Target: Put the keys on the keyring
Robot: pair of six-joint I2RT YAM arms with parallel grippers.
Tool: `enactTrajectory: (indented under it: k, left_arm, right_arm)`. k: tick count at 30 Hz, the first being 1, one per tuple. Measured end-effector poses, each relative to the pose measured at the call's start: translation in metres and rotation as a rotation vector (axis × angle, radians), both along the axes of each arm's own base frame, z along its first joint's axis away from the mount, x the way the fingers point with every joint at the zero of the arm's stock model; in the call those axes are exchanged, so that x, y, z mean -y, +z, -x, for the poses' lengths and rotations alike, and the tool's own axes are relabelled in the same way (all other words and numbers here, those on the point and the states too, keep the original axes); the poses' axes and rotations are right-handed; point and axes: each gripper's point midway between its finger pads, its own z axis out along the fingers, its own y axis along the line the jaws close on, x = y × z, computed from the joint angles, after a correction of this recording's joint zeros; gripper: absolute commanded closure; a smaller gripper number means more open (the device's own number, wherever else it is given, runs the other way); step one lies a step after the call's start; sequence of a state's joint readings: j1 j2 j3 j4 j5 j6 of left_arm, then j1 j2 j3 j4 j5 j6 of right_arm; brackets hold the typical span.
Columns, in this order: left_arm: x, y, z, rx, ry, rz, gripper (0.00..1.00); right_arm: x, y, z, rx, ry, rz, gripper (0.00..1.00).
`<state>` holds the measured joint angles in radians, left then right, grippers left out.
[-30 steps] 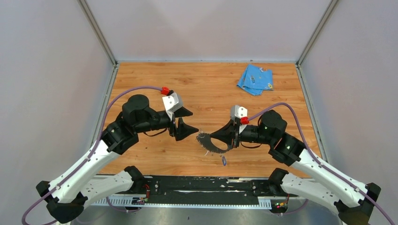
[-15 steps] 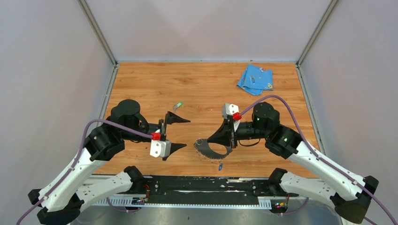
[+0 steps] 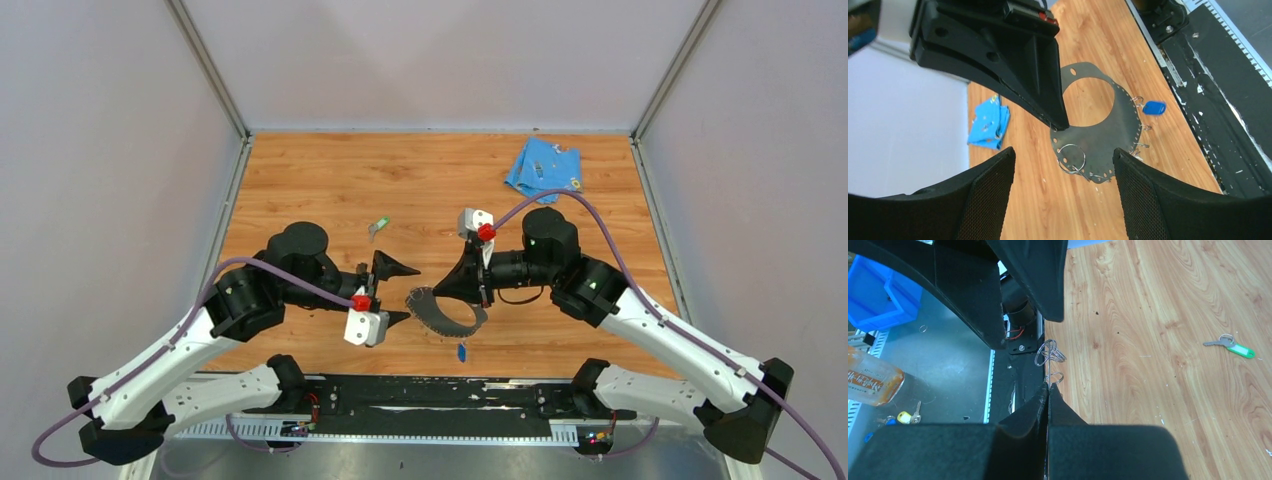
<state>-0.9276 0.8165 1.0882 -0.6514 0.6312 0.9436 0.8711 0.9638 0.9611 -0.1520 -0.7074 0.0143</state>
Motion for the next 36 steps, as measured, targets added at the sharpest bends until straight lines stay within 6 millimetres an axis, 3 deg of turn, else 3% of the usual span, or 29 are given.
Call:
enactTrajectory:
  k: [16,20,36]
  left_arm:
    - [0.014,-0.022,-0.028,-0.134,0.198,-0.015,0.41]
    - [0.013,-0.029,-0.030,-0.147,0.217,-0.026,0.49]
    - [0.005,-0.020,-0.031,-0.095,0.236,0.017,0.62]
  right_arm:
    - [-0.001,0.003,-0.014,-0.021,-0.086,0.004,1.00]
    - [-0.001,0.004,-0.015,-0.023,-0.093,0.003,1.00]
    - [0.002,0.008,-0.014,-0.026,-0.107,-0.007,1.00]
